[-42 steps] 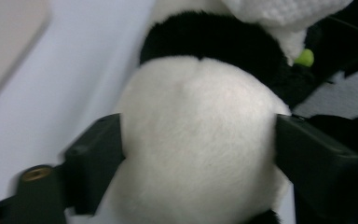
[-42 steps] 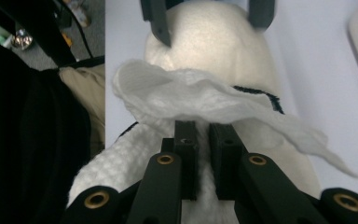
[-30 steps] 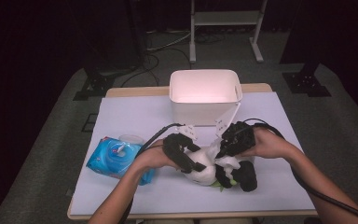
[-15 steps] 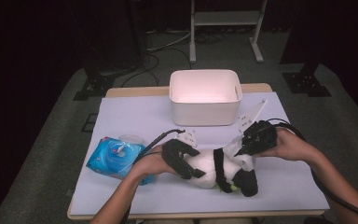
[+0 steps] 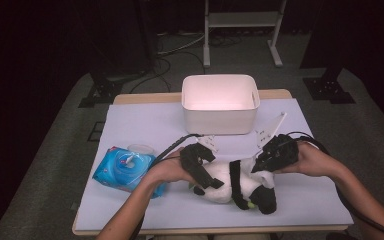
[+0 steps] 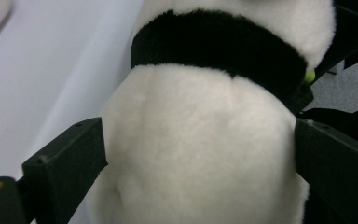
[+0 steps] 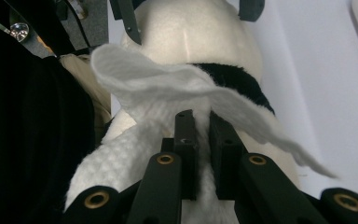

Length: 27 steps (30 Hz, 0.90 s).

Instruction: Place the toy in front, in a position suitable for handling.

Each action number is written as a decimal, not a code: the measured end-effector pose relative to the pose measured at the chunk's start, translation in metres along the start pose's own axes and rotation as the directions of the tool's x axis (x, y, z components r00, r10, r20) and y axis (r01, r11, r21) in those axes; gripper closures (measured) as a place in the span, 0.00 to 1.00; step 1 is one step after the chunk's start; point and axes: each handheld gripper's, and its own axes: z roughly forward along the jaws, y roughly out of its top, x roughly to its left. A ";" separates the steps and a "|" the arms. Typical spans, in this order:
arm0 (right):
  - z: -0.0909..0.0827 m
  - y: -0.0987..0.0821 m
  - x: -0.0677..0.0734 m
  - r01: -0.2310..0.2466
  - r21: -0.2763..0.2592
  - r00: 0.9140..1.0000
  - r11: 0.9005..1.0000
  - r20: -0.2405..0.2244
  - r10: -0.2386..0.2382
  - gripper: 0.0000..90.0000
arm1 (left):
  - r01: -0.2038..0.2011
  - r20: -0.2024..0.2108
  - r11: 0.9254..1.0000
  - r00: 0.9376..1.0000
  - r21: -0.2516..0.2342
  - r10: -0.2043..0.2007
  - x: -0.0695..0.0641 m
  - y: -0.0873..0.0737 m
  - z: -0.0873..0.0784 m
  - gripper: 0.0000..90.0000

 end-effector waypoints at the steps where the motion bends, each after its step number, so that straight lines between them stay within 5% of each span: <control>1: 0.001 -0.001 0.000 -0.002 0.003 1.000 1.000 -0.004 0.002 0.92 | 0.002 0.014 1.000 1.000 0.011 -0.003 0.001 0.000 0.004 0.02; 10: 0.004 -0.015 -0.002 -0.030 -0.038 0.999 0.999 -0.033 0.028 0.92 | -0.002 0.065 0.999 0.998 0.044 -0.001 0.005 0.007 0.024 0.01; 11: 0.004 -0.015 -0.002 -0.027 -0.040 0.999 0.999 -0.033 0.026 0.92 | -0.006 0.064 0.999 0.998 0.047 0.003 0.004 0.008 0.024 0.11; 18: -0.005 -0.012 -0.005 -0.017 -0.071 1.000 0.997 -0.017 0.016 0.91 | -0.040 0.023 0.999 0.999 0.000 0.040 0.004 0.009 0.006 0.31; 22: -0.013 -0.004 -0.009 0.003 -0.088 1.000 0.996 0.002 -0.003 0.91 | -0.045 0.008 0.999 0.999 -0.020 0.045 0.005 0.014 -0.005 0.32; 27: -0.017 0.007 -0.018 0.004 -0.097 1.000 0.995 0.018 -0.002 0.91 | -0.097 -0.063 0.995 0.993 -0.003 0.097 0.007 0.024 -0.020 0.33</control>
